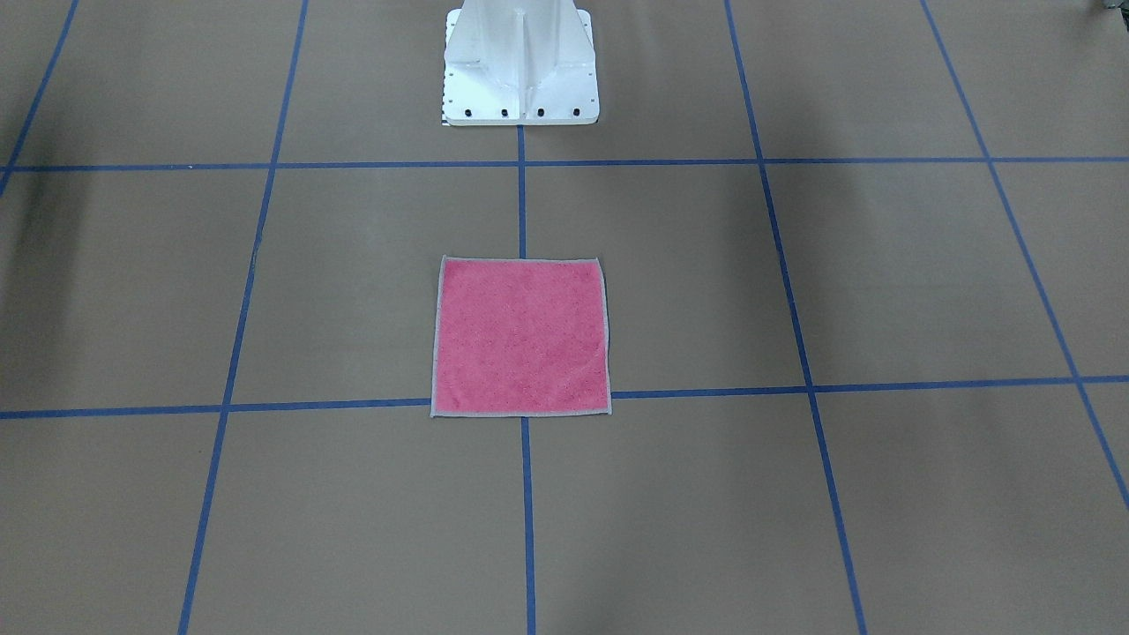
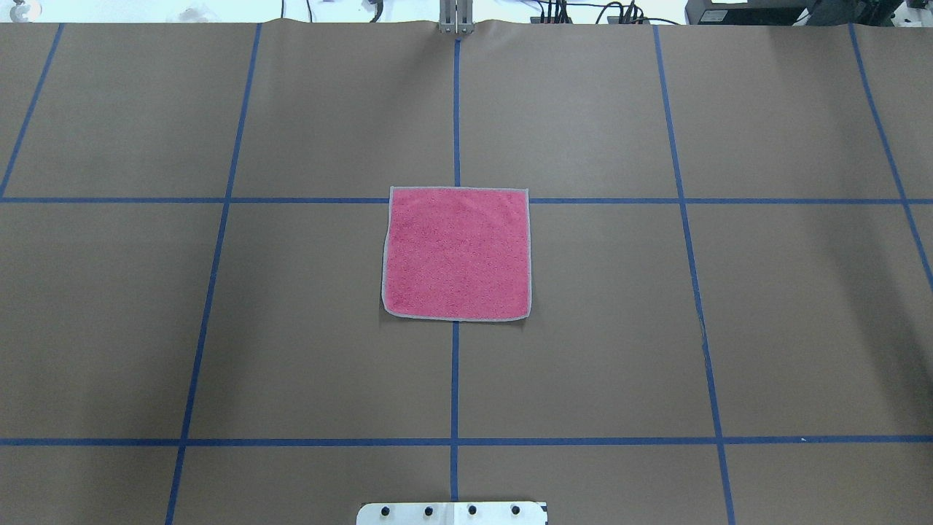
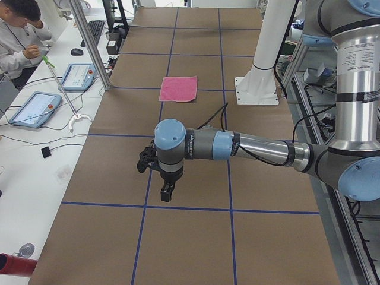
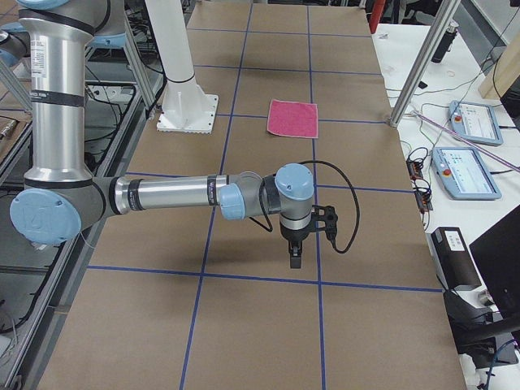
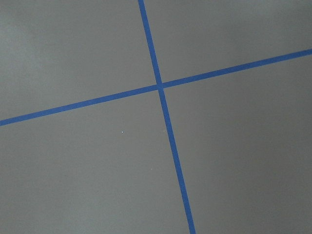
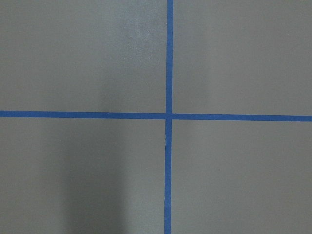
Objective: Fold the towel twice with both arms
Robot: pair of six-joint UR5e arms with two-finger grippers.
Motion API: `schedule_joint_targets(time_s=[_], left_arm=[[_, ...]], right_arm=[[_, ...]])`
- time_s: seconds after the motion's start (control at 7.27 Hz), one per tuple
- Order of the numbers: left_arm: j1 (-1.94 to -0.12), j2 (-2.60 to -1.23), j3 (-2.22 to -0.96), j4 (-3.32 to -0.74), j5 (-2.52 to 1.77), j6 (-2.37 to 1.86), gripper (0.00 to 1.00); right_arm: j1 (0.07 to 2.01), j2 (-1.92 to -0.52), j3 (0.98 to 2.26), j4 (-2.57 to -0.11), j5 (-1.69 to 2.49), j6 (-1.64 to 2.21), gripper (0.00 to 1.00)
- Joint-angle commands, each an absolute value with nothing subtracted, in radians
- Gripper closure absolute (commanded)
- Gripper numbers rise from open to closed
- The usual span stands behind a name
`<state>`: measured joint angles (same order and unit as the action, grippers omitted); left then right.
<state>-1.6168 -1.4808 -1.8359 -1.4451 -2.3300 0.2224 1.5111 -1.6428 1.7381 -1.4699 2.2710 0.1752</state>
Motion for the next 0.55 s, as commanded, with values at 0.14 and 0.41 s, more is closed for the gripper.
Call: schedule_joint_targets(time_s=[0.14, 0.41], left_arm=[[-1.617, -1.479, -1.838, -1.451, -2.33, 0.23, 0.0], [-1.617, -1.488, -1.838, -1.456, -2.329, 0.224, 0.0]], right_arm=[[1.511, -1.643, 1.738, -1.468, 2.273, 0.176, 0.0], [1.508, -1.637, 1.738, -1.466, 2.275, 0.179, 0.0]])
